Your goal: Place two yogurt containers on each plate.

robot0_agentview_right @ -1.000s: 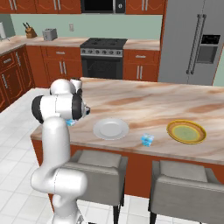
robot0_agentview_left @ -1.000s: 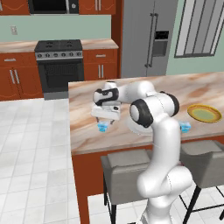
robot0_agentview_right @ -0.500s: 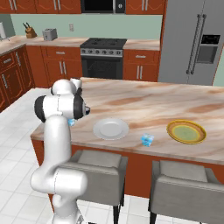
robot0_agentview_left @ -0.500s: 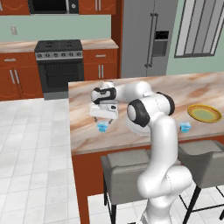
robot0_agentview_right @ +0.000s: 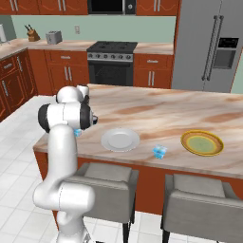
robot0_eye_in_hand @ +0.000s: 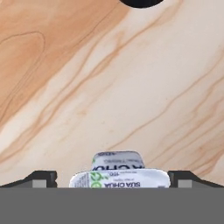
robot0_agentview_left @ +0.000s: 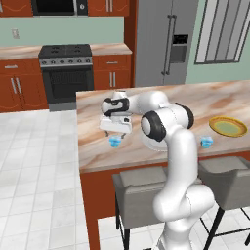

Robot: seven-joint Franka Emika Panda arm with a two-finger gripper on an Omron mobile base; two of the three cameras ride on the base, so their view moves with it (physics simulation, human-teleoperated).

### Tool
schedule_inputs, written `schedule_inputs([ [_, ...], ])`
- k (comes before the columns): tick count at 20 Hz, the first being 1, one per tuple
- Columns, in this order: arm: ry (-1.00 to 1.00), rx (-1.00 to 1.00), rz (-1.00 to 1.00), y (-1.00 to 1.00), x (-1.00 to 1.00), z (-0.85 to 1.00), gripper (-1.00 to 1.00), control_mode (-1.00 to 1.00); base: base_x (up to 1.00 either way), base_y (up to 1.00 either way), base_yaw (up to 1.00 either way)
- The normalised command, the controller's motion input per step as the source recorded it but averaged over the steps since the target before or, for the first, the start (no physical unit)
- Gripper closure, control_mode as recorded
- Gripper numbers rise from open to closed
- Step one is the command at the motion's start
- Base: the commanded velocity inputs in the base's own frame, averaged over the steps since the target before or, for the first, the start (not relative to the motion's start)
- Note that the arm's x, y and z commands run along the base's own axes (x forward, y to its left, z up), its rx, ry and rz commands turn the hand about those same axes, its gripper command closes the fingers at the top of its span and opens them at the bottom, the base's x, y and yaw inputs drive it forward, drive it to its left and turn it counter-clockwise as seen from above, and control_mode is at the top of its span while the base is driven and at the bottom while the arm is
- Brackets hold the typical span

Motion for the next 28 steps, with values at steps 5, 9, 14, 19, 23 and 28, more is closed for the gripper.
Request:
schedule_inputs([
  [5,0.00,0.00,0.00,0.00,0.00,-0.13,-1.00,-1.00,0.00,0.00,0.00],
  [9,0.00,0.00,0.00,0.00,0.00,-0.13,-1.00,-1.00,0.00,0.00,0.00],
  [14,0.00,0.00,0.00,0.02,0.00,-0.12,-1.00,-1.00,0.00,0.00,0.00],
  [19,0.00,0.00,0.00,0.03,0.00,-0.01,-1.00,-1.00,0.00,0.00,0.00],
  [23,0.00,0.00,0.00,0.11,0.00,0.00,-1.00,-1.00,0.00,0.00,0.00],
  [28,0.00,0.00,0.00,0.11,0.00,0.00,-1.00,-1.00,0.00,0.00,0.00],
])
